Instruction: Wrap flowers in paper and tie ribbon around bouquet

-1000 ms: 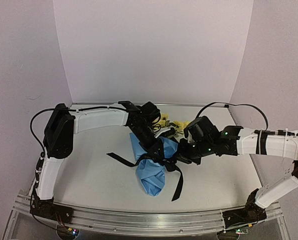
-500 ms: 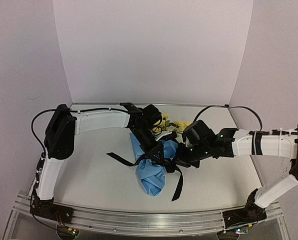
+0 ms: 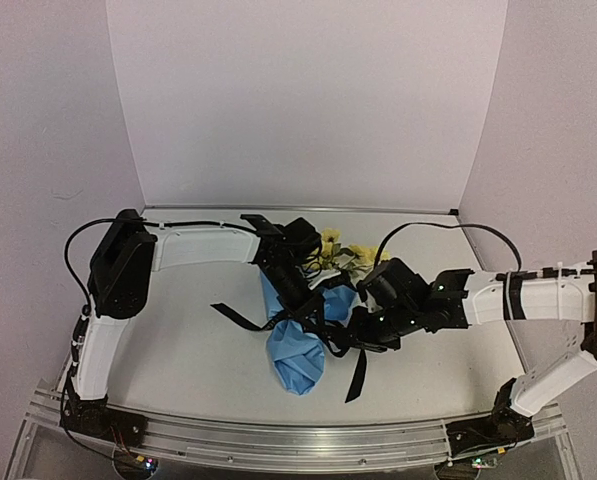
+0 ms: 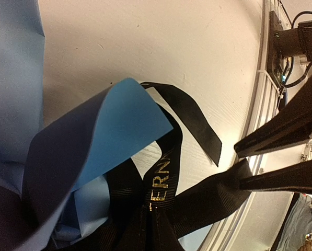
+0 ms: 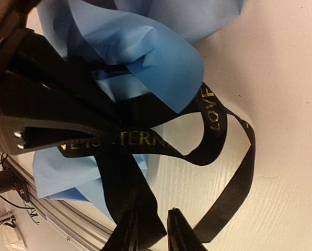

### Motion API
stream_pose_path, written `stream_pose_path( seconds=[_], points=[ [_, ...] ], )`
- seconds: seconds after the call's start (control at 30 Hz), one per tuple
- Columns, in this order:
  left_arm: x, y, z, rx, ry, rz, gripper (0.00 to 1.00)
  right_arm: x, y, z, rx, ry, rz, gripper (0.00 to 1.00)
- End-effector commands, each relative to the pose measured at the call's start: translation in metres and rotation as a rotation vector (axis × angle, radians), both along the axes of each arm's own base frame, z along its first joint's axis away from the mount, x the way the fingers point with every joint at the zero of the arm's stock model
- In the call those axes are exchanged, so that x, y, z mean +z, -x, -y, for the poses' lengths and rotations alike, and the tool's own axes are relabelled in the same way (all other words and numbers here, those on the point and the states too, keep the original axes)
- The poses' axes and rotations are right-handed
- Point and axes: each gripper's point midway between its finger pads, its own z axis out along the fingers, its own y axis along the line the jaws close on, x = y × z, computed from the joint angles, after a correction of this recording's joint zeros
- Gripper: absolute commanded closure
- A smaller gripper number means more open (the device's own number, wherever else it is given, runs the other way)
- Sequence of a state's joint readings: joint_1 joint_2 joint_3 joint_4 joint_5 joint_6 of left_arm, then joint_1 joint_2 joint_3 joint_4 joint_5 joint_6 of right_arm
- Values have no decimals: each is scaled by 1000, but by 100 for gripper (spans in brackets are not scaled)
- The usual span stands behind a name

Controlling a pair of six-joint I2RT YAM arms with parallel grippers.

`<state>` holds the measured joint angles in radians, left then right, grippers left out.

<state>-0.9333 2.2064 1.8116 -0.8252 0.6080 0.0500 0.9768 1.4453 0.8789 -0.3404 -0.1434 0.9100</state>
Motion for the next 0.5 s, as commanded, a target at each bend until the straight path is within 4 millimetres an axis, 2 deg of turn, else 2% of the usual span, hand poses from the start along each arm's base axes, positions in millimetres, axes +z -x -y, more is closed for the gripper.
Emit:
stream_pose_path(
  seconds=[0.0, 0.13, 0.2, 0.3, 0.47],
  points=[
    [38, -5, 3, 9, 93, 62, 95, 24, -7, 11, -57, -38, 78, 70],
    [47, -3, 3, 3, 128, 65, 95, 29, -14, 23, -140, -68, 77, 62],
    [48, -2, 2, 1, 136, 67, 95, 27, -22, 26, -183, -90, 53, 61],
    [54, -1, 1, 0, 156, 74, 95, 24, -36, 19, -230, -168, -3, 61],
    [55, 0, -1, -1, 163, 69, 95, 24, -57, -7, -253, -263, -87, 63]
  ],
)
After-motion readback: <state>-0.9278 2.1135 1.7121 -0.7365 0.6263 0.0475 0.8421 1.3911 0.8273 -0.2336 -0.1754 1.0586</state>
